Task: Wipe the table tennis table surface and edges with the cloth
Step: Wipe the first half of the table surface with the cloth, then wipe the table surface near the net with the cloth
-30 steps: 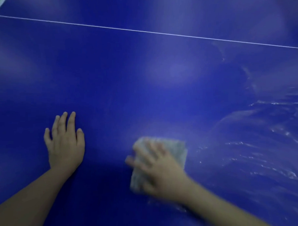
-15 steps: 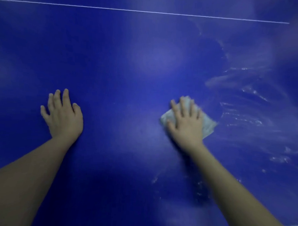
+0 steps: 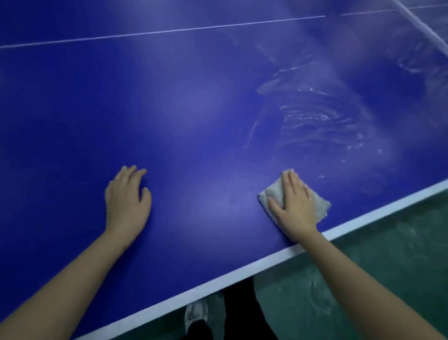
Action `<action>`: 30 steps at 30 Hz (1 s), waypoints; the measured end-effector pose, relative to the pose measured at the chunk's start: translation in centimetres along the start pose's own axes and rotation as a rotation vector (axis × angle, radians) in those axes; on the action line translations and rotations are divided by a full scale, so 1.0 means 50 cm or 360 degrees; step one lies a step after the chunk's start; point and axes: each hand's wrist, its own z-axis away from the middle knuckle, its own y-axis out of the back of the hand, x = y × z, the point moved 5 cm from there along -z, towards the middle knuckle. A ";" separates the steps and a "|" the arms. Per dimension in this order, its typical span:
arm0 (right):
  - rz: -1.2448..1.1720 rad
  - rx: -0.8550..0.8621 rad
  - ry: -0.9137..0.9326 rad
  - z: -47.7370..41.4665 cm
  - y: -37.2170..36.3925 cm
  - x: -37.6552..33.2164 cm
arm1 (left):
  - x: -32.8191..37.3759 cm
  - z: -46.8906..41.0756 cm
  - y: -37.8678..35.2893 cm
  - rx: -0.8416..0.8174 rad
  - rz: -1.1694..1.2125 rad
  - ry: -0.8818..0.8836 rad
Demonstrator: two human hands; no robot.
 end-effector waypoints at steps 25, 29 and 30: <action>-0.1691 0.0729 -0.0879 0.452 0.013 0.108 | 0.514 0.468 -0.312 -0.1263 0.1441 0.0271; -0.1545 0.0773 -0.1042 0.541 0.013 0.224 | 0.555 0.570 -0.398 -0.1636 0.1759 0.1029; -0.1463 0.0870 -0.1066 0.570 0.020 0.253 | 0.556 0.576 -0.409 -0.1604 0.1717 0.1076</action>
